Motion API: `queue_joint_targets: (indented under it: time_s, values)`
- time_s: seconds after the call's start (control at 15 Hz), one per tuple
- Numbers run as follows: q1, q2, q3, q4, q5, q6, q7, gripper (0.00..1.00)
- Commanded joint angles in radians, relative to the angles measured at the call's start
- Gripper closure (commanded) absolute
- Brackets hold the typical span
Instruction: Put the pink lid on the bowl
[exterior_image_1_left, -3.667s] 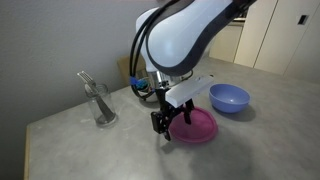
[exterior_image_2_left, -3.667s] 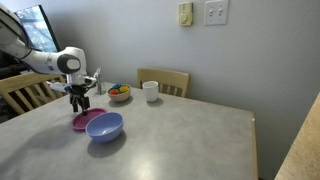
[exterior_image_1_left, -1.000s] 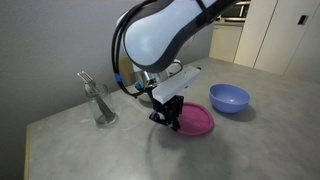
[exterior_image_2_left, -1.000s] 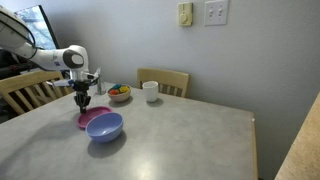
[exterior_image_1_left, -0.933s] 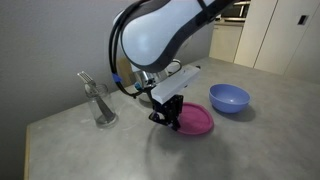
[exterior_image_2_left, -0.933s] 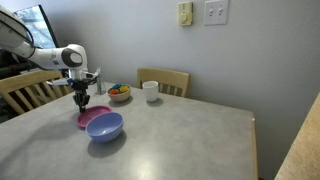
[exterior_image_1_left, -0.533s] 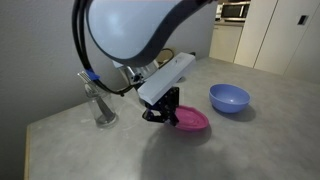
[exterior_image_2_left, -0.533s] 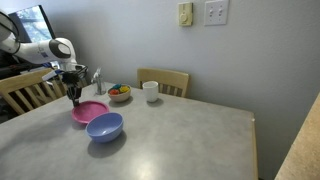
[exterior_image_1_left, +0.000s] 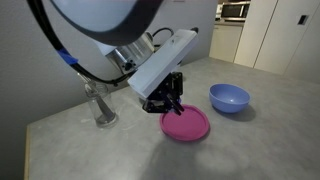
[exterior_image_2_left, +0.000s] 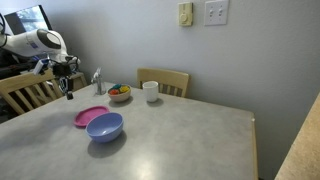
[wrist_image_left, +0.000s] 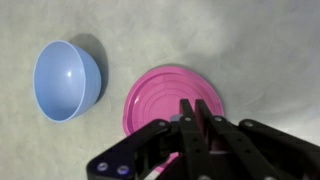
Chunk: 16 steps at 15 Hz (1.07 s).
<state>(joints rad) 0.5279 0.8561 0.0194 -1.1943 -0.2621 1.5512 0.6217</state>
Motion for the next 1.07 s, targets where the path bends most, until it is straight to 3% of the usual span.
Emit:
queue_joint_targets:
  time_s: [0.0,0.13,0.47,0.67,0.8,1.0]
  values:
    - [-0.028,-0.017,0.017,-0.031,-0.01,0.099,-0.102,0.64]
    - [-0.05,-0.014,0.025,-0.058,-0.004,0.235,-0.182,0.57]
    - [-0.146,-0.009,0.065,-0.187,0.051,0.605,-0.363,0.2]
    - [-0.211,0.004,0.124,-0.269,0.145,0.788,-0.456,0.02]
    - [-0.258,-0.005,0.179,-0.335,0.228,0.875,-0.534,0.0]
    - [-0.303,-0.026,0.237,-0.408,0.331,0.916,-0.596,0.0]
